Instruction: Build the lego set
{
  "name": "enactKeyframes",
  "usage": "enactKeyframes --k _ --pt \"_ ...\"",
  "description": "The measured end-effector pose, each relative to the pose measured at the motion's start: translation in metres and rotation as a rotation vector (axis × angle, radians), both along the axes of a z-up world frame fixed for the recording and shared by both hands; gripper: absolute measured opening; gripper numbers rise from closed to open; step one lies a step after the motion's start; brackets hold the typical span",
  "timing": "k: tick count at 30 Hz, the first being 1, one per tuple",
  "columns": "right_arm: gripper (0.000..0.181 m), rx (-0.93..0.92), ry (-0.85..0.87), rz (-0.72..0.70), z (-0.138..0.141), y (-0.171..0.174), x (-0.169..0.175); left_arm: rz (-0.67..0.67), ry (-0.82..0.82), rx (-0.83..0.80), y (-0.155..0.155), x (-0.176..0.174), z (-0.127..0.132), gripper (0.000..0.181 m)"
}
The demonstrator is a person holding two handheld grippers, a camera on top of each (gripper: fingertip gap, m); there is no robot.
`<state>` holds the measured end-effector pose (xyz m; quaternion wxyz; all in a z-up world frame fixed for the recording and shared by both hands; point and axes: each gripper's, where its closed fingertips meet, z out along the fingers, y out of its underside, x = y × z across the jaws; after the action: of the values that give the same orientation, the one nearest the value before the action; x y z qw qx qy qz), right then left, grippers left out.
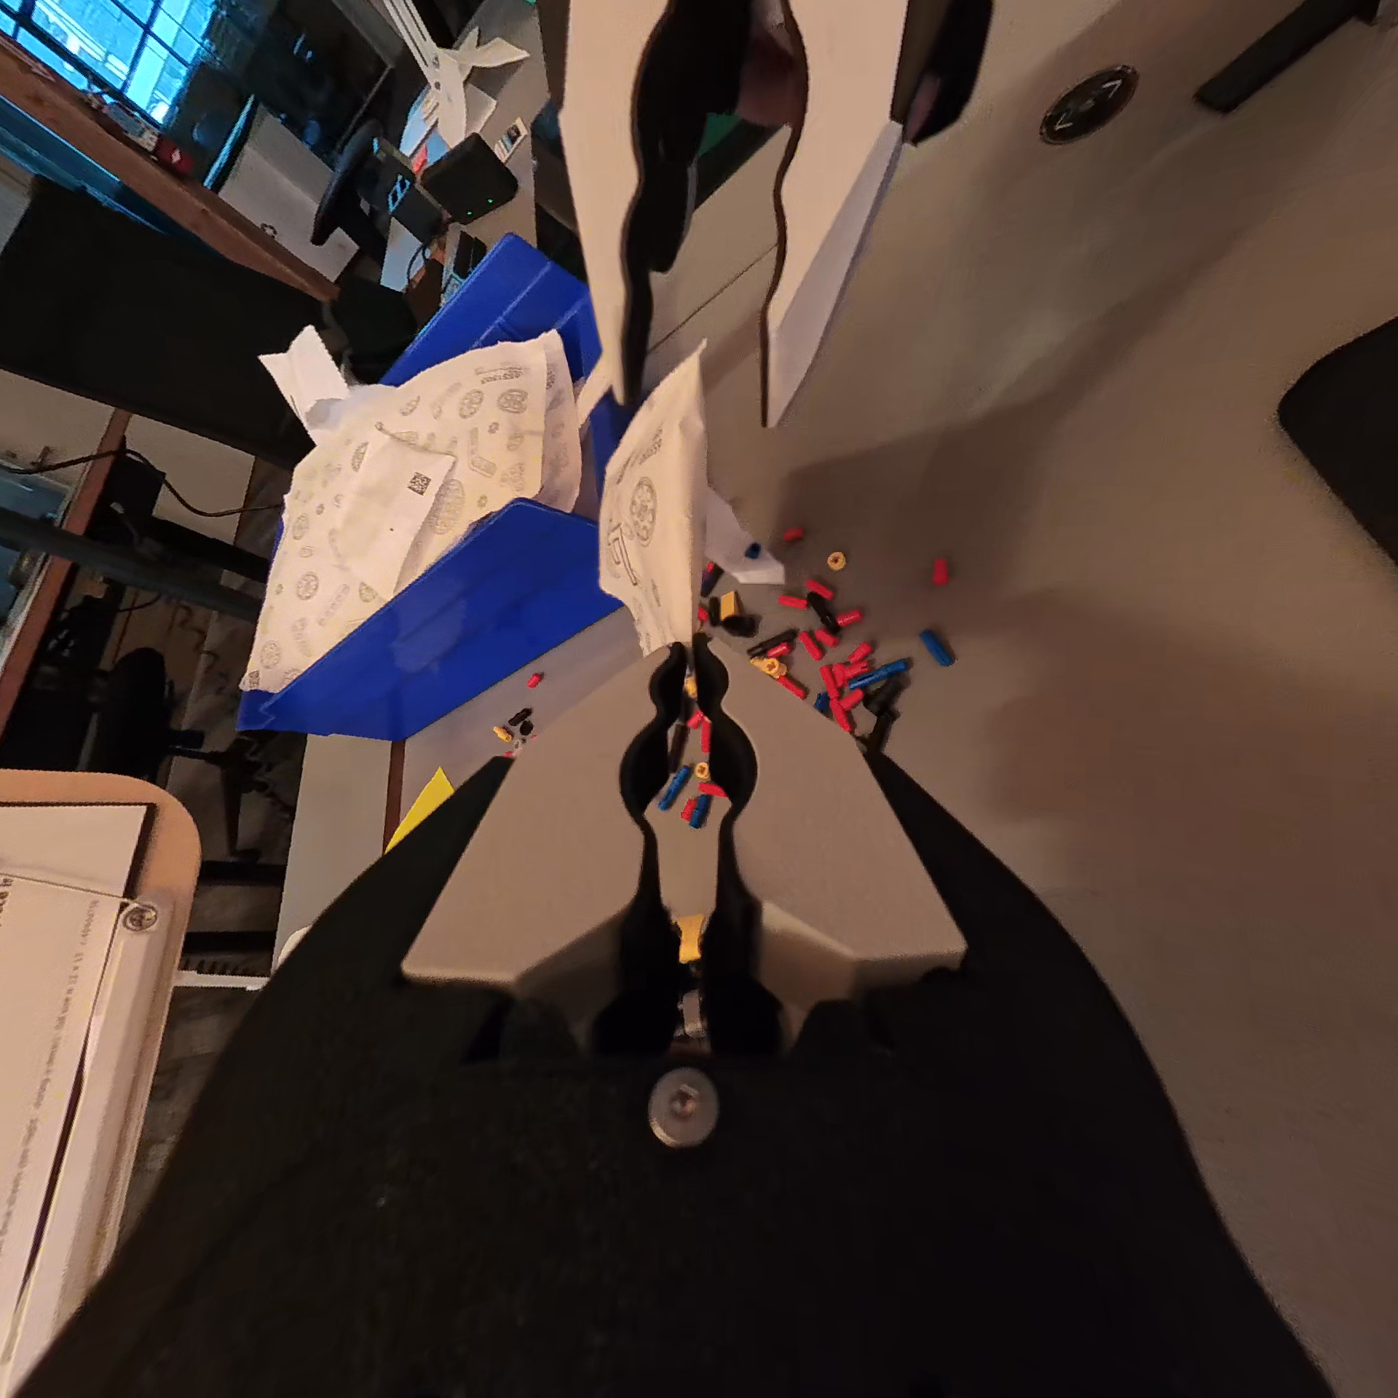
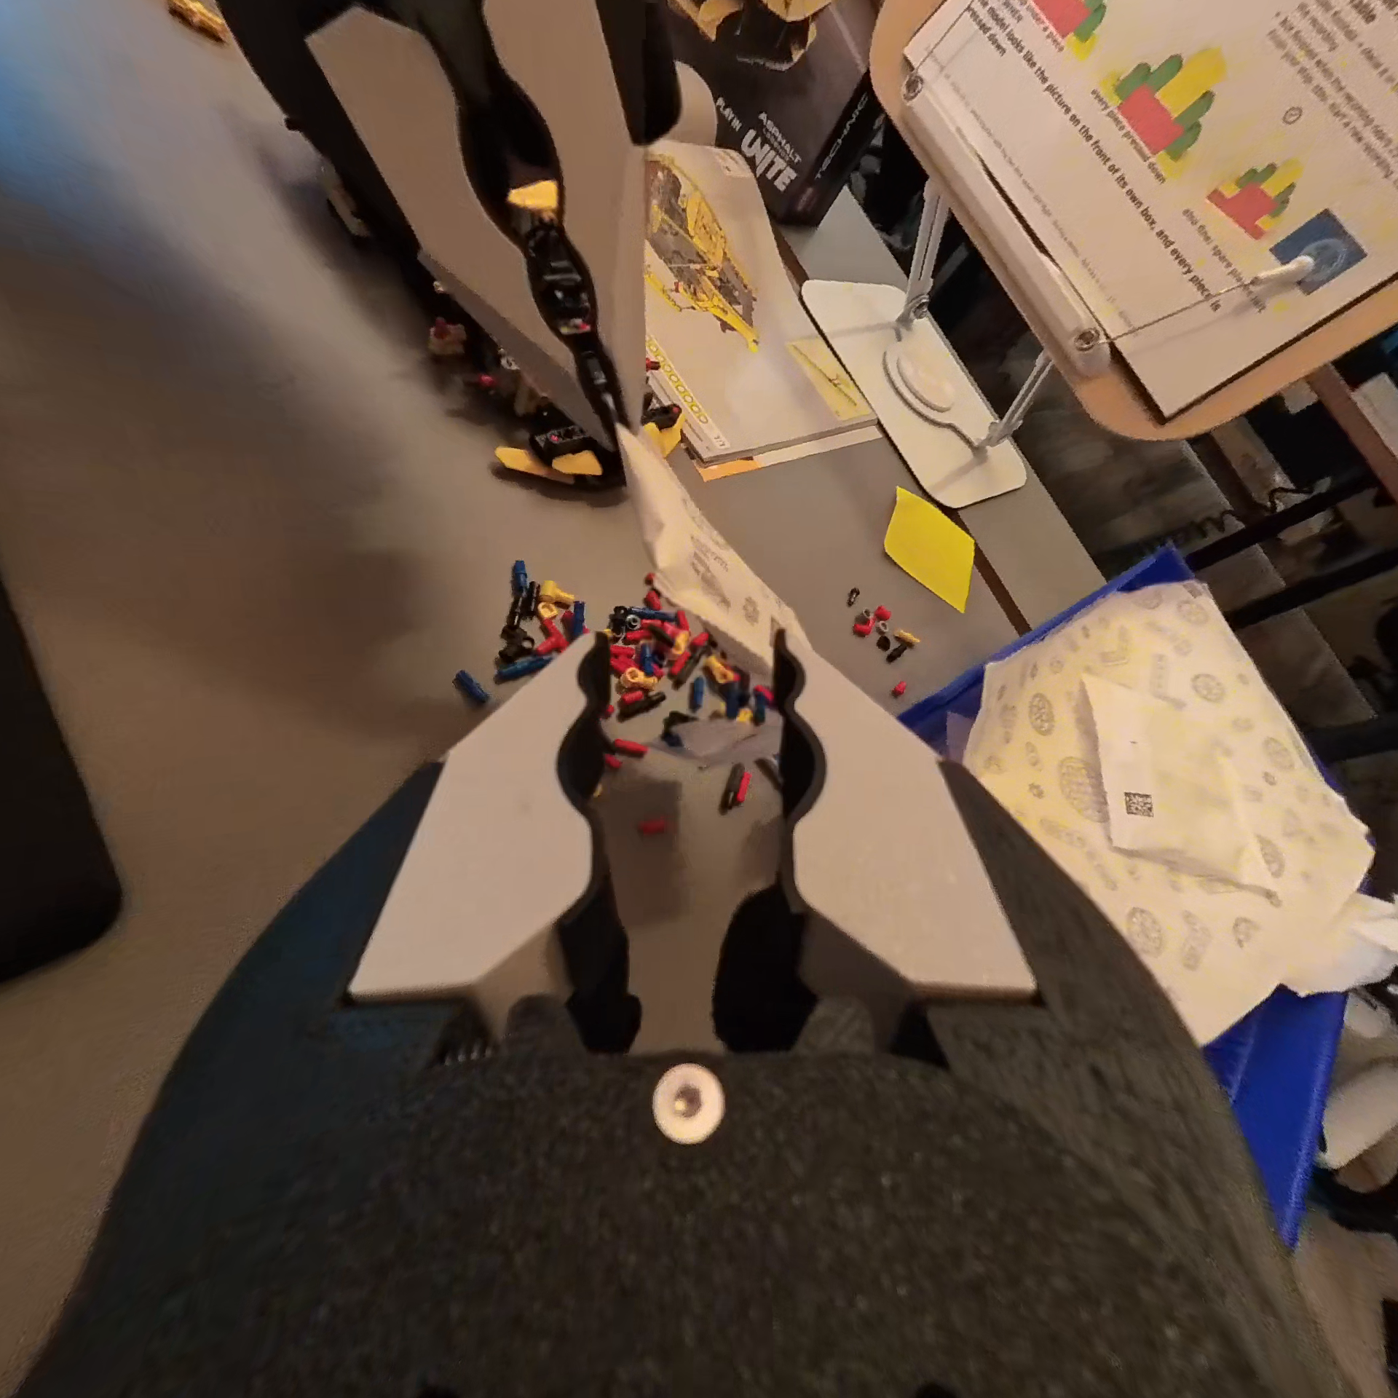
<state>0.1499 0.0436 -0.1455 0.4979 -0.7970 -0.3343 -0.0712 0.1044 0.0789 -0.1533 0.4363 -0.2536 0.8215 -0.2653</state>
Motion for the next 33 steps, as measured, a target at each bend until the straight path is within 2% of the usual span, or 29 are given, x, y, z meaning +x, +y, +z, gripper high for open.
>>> enactKeyframes --k 4,7,12,17,20,33 --pt "0.006 0.026 -0.1 0.047 0.003 0.002 -0.006 -0.022 0.026 0.013 -0.001 0.001 -0.002 0.001" --pt "0.0 0.095 -0.185 0.01 0.008 0.005 -0.001 -0.035 0.039 -0.015 -0.005 0.002 -0.001 0.001" --pt "0.0 0.043 -0.071 -0.011 0.002 0.005 -0.003 -0.004 0.036 -0.051 -0.001 0.008 0.001 0.001" --pt "0.0 0.039 -0.025 0.001 -0.002 0.011 -0.014 0.002 0.019 -0.188 -0.005 0.014 0.012 0.0" --pt "0.0 0.043 -0.085 -0.029 -0.007 0.018 -0.012 0.012 -0.002 -0.146 -0.005 0.018 0.015 0.0" --pt "0.0 0.121 0.043 -0.086 0.02 0.002 0.006 -0.015 -0.027 -0.141 0.001 0.012 0.027 0.0"
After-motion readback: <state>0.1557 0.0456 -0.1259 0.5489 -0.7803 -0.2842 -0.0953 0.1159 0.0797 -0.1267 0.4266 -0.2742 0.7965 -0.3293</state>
